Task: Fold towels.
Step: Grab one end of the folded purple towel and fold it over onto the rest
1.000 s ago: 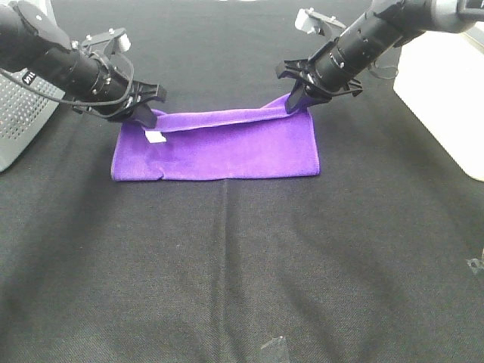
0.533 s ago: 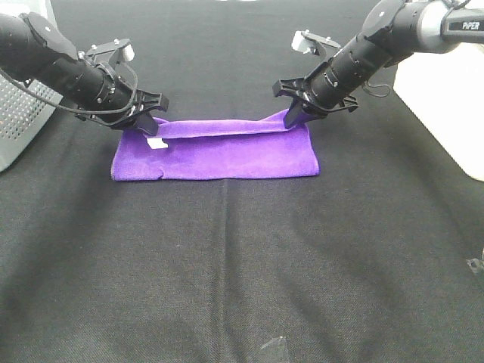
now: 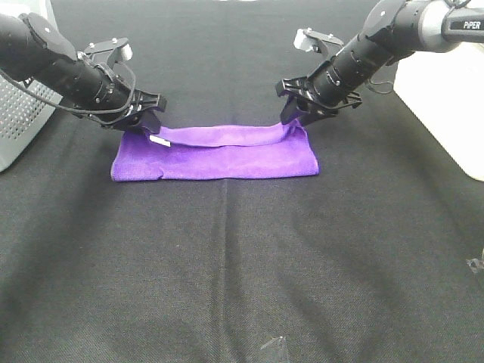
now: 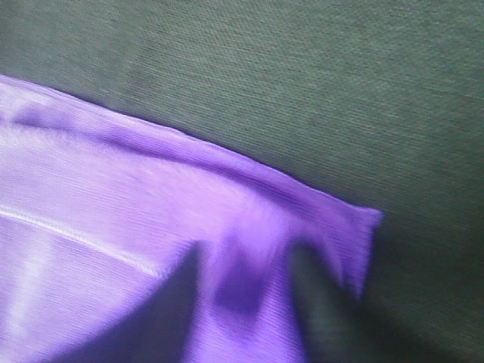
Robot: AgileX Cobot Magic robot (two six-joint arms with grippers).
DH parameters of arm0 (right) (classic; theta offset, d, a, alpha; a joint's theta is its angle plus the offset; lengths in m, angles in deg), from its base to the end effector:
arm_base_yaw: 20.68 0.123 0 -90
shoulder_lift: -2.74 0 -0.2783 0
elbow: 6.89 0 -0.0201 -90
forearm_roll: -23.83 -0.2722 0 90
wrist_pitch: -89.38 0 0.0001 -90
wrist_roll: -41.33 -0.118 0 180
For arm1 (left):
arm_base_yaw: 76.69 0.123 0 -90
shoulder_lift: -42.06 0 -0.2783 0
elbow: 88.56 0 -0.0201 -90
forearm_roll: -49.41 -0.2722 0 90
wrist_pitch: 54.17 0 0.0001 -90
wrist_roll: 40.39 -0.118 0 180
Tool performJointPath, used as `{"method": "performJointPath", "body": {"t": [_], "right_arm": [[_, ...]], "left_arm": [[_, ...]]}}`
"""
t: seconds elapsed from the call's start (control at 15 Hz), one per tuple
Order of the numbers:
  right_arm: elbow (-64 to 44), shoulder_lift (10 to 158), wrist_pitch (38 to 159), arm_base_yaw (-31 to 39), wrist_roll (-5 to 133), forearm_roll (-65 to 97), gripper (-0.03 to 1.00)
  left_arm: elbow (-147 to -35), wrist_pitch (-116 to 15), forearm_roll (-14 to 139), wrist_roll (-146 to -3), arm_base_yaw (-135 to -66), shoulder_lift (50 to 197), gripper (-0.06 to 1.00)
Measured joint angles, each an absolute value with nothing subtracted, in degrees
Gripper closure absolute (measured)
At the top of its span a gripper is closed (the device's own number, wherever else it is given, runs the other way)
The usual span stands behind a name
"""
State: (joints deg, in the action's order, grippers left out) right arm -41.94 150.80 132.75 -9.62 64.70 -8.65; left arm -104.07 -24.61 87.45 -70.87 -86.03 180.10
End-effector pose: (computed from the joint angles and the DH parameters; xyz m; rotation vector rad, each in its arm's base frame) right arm 0.5282 0.1476 0.0859 -0.3474 2.6135 0.5731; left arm 0.4965 -0.1181 0.0858 0.2438 2.5478 -0.4829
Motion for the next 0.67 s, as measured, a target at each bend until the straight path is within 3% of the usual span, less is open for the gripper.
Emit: {"method": "performJointPath", "body": {"t": [0.13, 0.2, 0.67], "right_arm": [[-41.94, 150.80, 135.22, -9.62, 64.70, -5.50, 0.28], [-41.94, 150.52, 136.36, -9.62, 64.25, -3.27, 0.27], [-41.94, 141.64, 150.86, -9.62, 60.69, 1.95, 0.25]], "left_arm": [[-104.07, -22.66, 85.79, -70.47, -86.03, 180.10, 0.26], [-104.07, -20.54, 84.25, -70.35, -86.03, 179.87, 0.22], [-110.14, -1.29, 69.52, -58.55, -82.25, 177.29, 0.20]]}}
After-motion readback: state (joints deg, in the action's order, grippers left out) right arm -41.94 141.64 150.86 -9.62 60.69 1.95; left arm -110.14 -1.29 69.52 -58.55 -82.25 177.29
